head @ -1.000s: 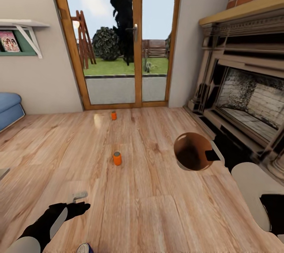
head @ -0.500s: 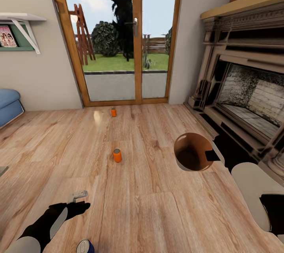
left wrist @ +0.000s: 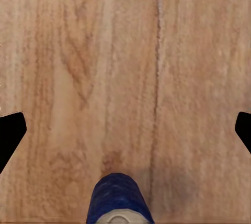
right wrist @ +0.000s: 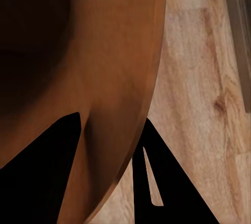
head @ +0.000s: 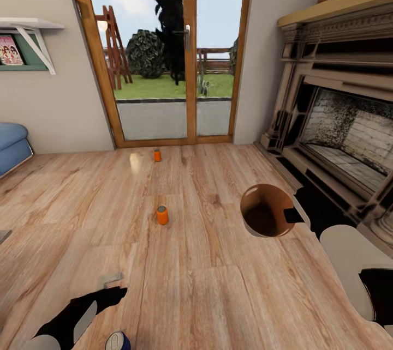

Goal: Put the three can of soda from the living room inside the tash can in the kitchen.

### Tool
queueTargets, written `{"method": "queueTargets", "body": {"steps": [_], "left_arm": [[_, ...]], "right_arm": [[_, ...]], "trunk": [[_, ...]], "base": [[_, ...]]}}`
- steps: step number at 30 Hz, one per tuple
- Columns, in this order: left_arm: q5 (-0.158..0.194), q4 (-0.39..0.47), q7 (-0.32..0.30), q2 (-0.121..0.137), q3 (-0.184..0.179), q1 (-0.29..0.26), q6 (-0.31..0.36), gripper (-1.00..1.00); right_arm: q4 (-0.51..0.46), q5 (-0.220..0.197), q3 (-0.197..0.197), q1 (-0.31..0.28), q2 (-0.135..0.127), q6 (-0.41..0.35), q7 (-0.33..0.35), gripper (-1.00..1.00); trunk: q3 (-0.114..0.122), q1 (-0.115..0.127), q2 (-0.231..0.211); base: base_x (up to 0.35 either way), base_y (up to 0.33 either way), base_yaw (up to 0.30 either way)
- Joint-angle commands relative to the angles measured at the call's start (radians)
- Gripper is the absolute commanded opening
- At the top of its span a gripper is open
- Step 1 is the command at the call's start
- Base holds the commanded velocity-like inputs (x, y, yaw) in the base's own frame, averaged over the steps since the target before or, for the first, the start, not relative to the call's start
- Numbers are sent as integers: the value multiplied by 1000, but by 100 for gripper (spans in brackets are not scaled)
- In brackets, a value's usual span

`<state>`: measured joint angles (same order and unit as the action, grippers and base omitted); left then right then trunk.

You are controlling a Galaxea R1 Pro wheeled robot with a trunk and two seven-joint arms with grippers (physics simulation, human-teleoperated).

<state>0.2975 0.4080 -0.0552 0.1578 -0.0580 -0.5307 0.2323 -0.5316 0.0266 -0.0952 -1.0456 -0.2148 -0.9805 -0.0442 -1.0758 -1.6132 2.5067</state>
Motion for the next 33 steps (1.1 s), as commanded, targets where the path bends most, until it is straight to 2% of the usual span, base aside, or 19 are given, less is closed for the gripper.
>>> {"method": "queueTargets", "body": {"steps": [1,10,25,28,31,33], "left_arm": [[-1,-14,0,-1,0,0,-15,100],[-1,-39,0,-14,0,4,-61,100],[-1,-41,4,-16,0,7,-85,100],[0,-65,4,-17,0,12,-95,100],[-1,-140,4,-17,0,16,-158,100],[-1,-167,5,-17,0,16,-176,100]], "right_arm": [[-1,-4,0,-1,0,3,0,-100],[-1,-4,-2,1,1,9,0,-100],[1,-4,-4,5,2,9,-1,-100],[1,-4,-4,7,3,9,-1,-100],[1,-5,-4,8,3,10,0,-100],[1,-5,-4,8,3,10,0,-100]], "trunk": [[0,0,0],[0,0,0],[0,0,0],[0,0,0],[0,0,0],[0,0,0]], "base": [[0,0,0],[0,0,0],[0,0,0],[0,0,0],[0,0,0],[0,0,0]]}}
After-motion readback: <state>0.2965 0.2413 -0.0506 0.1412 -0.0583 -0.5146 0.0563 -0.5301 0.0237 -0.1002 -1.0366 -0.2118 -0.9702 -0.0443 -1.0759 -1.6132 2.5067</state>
